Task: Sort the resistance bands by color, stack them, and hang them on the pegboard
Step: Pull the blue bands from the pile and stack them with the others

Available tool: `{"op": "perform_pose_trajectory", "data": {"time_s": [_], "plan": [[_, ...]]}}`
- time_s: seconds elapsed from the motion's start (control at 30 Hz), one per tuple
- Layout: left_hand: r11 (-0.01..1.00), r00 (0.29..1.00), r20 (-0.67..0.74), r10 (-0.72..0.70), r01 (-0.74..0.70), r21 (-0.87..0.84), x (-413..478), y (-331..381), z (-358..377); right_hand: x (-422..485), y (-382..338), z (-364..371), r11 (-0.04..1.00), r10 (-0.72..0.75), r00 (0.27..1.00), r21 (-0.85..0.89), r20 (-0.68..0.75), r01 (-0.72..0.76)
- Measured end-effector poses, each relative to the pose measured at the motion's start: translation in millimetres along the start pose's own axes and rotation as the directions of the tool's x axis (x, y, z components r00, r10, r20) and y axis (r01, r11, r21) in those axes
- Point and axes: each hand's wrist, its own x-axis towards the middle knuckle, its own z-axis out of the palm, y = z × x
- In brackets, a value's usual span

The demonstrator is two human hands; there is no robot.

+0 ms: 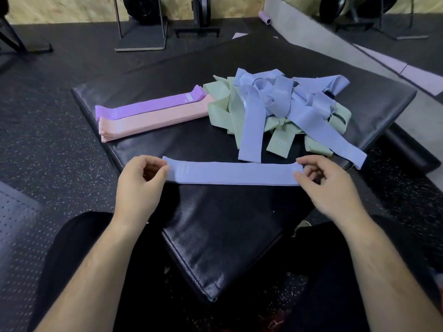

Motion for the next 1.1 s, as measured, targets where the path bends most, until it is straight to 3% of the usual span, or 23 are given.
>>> {"op": "perform_pose_trajectory", "data": {"time_s": [0.1,0.2,0.3,0.4,0.67,0.73,0.83,0.93,1.1], "plan": [[0.992,0.997,0.033,0.064,-0.067,0.11,0.9,-4.3,1.2,-1.0,1.5,-1.6,0.989,-0.055,0.998,-0.139,0.015,0.056],[0.968,0.982,0.091,0.167,-0.181,0.173,-0.3,-4.6,2.7,-1.6,1.4,-4.9,0.984,-0.088,0.993,-0.145,0.084,0.1],[0.852,0.887,0.269,0.375,-0.444,0.276,-4.1,3.4,4.5,-1.7,2.2,-9.8,0.979,-0.108,0.977,-0.152,0.184,0.137],[0.782,0.811,0.4,0.427,-0.553,0.288,-5.7,10.2,14.7,0.6,3.9,-14.2,0.966,-0.101,0.967,-0.209,0.234,0.152],[0.772,0.767,0.49,0.413,-0.581,0.259,-5.1,11.9,27.7,-2.1,1.0,-15.2,0.956,-0.096,0.96,-0.246,0.264,0.163],[0.774,0.775,0.476,0.415,-0.576,0.263,-5.6,13.0,29.8,-3.0,-4.8,-11.2,0.945,-0.124,0.977,-0.279,0.171,0.169],[0.768,0.757,0.474,0.45,-0.599,0.227,-8.8,24.6,45.6,-2.1,-22.1,7.0,0.883,-0.28,0.959,-0.383,0.034,0.272],[0.772,0.745,0.451,0.491,-0.612,0.17,-12.3,40.9,71.0,-1.8,-40.5,37.3,0.858,-0.327,0.941,-0.391,0.087,0.334],[0.766,0.754,0.408,0.515,-0.619,0.176,-16.3,47.2,86.0,3.2,-47.7,65.8,0.832,-0.249,0.953,-0.465,0.171,0.301]]}}
